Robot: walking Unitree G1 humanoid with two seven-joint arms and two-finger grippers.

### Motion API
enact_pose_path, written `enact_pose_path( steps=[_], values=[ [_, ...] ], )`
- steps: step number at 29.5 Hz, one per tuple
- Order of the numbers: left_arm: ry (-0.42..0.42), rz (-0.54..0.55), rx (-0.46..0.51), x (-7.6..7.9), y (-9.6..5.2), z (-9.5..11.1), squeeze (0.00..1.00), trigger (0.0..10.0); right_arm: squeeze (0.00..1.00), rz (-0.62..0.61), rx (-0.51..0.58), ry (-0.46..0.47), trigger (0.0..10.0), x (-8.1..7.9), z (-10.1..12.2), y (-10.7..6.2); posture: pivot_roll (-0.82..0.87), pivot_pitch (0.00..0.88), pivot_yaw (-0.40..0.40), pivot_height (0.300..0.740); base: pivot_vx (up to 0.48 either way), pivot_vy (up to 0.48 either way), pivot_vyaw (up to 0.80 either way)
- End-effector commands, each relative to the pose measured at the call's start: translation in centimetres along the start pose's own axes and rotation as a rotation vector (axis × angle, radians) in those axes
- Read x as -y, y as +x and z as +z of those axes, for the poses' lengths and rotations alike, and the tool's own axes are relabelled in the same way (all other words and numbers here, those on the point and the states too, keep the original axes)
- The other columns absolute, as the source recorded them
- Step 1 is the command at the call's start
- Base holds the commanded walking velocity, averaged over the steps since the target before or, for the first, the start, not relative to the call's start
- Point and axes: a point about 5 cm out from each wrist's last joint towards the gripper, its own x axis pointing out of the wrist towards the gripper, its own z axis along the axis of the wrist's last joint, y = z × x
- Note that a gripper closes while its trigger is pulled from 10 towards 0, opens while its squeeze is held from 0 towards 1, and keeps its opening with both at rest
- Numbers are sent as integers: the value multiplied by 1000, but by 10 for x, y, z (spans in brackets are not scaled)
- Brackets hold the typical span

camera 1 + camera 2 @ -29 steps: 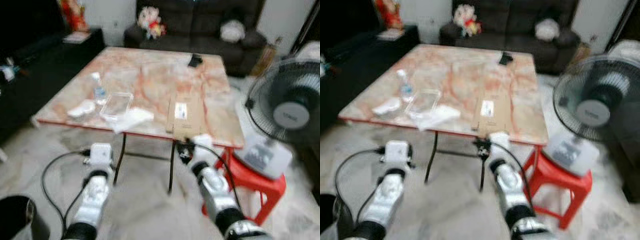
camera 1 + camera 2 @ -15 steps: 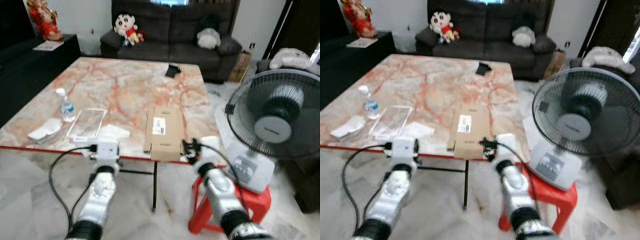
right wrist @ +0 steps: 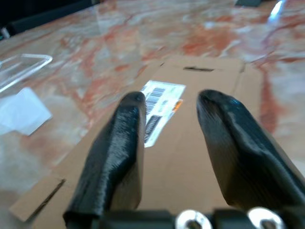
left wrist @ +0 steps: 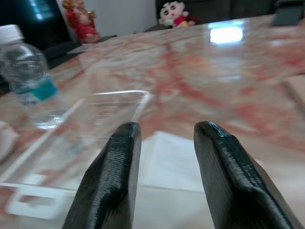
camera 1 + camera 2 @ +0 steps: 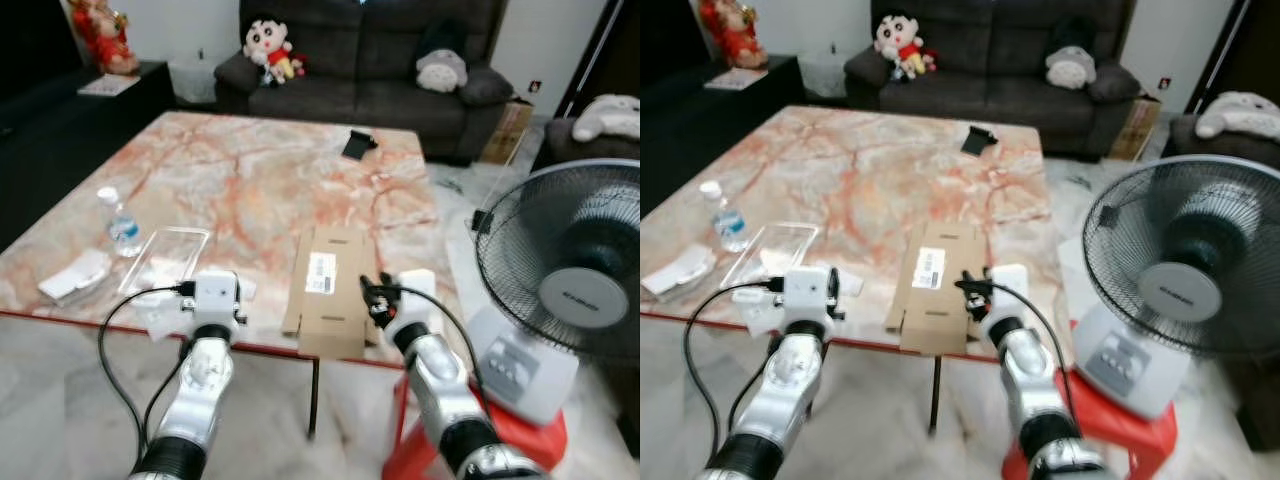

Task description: Picking trash to rubbish bin

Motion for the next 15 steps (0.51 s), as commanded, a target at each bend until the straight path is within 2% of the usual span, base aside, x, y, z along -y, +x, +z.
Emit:
enact_pose_path(
  steps=[1,15],
  values=[
    [2,-19,26,8,0,6,0,10000,0,-5,3,-1,10000,8,3,-1,-22,25,-38,740,0,0,0],
    [-3,-33,32,9,2,10,0,10000,0,37,-104,-59,10000,6,-14,-8,-26,29,-40,740,0,0,0]
  ],
)
